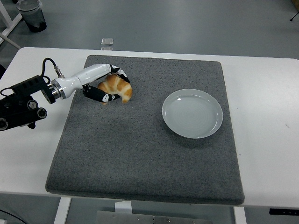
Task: Place the bread on the plate
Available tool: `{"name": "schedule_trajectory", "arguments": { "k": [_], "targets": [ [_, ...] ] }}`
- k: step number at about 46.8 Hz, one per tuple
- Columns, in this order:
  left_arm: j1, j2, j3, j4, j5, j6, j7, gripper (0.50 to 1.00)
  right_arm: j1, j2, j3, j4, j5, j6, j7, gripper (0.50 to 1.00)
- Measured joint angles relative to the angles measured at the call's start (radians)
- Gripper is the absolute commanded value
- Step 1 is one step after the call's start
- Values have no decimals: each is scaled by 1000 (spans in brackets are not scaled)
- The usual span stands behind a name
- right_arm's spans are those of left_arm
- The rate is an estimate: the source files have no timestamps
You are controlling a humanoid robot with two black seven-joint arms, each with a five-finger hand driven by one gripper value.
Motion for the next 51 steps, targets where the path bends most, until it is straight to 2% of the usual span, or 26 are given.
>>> {"name": "schedule_trajectory", "arguments": {
  "k": [11, 19, 28, 44, 51],
  "targets": [
    [-105, 81, 7, -14, 1, -21, 0, 500, 0, 0, 1, 0, 0, 0, 0, 930],
    [-180, 130, 8, -25, 2, -93, 0, 500, 0, 0, 1, 0, 0, 0, 0, 932],
    [-260, 160, 8, -26, 2, -136, 0, 500, 0, 0, 1, 0, 0, -2, 0, 930],
    [-376, 143, 7, -25, 54, -146, 1, 500, 0, 0, 3, 0, 0, -2, 0, 930],
    [-398, 68, 6, -25, 61, -141, 2, 500, 0, 0, 3, 0, 0, -2, 0, 930]
  ]
}}
